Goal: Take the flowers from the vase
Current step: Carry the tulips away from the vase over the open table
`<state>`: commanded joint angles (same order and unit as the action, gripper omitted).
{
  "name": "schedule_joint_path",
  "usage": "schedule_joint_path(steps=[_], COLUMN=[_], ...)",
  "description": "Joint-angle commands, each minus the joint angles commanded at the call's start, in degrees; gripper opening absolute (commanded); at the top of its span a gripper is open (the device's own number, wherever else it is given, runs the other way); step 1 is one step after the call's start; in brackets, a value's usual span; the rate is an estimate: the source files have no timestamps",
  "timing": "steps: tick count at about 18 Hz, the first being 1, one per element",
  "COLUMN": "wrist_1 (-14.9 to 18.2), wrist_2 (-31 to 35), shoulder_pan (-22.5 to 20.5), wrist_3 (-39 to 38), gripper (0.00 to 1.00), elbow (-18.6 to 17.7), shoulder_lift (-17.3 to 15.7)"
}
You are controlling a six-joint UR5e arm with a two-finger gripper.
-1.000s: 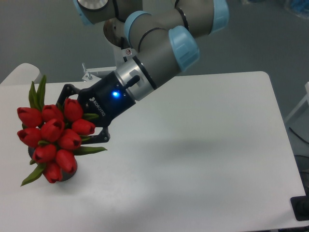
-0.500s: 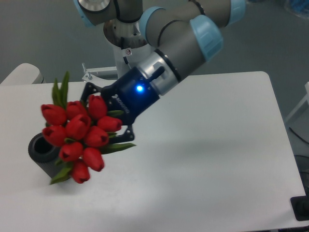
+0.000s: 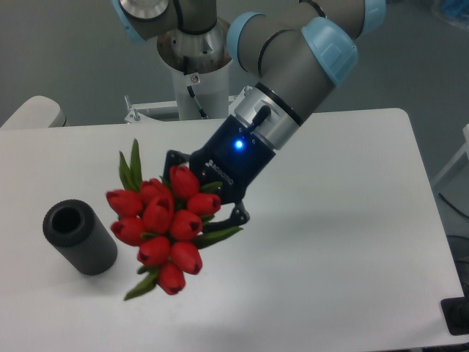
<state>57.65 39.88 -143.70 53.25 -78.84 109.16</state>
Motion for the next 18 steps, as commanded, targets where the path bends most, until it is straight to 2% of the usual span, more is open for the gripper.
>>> schedule_joint_path(steps=[4,11,16,18], wrist_1=[0.70,0.88,1.06,2.54], wrist_2=[9.84,17.24,24.53,27.52], shoulder_pan=[-0.09,0.09,0.52,0.96], wrist_3=[4.58,6.78,8.01,8.19], gripper=[0.28,0.28,0.28,0.27], elbow=[-0.70,-2.55,-2.37,-1.59], shoulder_lift=[0.44,1.76,4.74,5.80])
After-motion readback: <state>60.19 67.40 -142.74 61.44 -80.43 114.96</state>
